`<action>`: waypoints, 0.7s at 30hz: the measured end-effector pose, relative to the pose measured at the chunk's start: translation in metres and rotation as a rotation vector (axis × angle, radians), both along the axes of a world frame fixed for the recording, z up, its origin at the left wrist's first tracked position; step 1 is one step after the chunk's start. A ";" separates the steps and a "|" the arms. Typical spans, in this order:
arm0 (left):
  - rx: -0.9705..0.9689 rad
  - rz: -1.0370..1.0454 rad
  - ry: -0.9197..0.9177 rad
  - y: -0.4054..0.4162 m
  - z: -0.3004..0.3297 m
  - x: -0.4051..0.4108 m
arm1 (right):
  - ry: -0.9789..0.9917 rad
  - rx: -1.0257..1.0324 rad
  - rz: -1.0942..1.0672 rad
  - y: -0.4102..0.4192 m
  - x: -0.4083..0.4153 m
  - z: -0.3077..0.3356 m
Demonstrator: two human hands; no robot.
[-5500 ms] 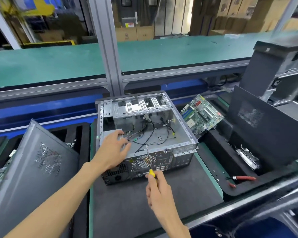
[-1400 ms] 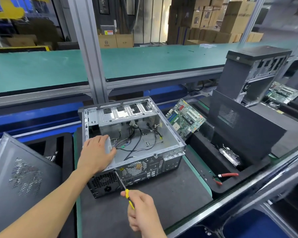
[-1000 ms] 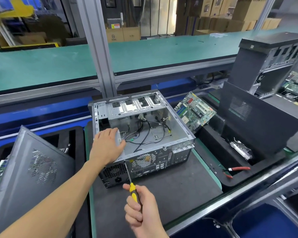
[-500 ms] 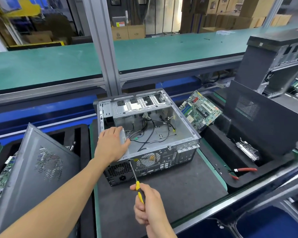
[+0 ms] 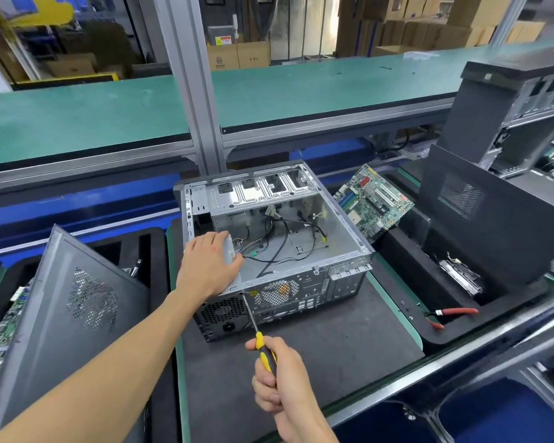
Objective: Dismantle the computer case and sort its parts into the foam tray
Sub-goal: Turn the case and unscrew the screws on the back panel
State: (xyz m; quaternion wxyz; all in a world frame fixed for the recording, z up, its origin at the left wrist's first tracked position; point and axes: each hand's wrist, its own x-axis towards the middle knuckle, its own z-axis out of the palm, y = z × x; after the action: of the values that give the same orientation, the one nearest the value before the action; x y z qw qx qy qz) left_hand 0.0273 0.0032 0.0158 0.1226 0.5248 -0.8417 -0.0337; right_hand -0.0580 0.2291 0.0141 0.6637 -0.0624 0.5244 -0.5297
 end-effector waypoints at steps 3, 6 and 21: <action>-0.001 -0.004 -0.001 0.000 0.000 0.000 | -0.005 0.003 0.002 -0.001 0.000 -0.001; -0.001 -0.005 0.004 0.000 0.000 0.000 | 0.000 0.004 0.020 -0.001 -0.003 -0.001; 0.000 0.001 0.007 0.001 0.001 0.000 | -0.121 -0.007 -0.023 -0.002 -0.004 -0.004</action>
State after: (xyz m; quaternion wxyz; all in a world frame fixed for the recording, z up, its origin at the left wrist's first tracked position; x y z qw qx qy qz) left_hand 0.0275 0.0047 0.0172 0.1254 0.5251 -0.8410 -0.0355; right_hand -0.0622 0.2270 0.0102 0.6879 -0.0266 0.4820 -0.5420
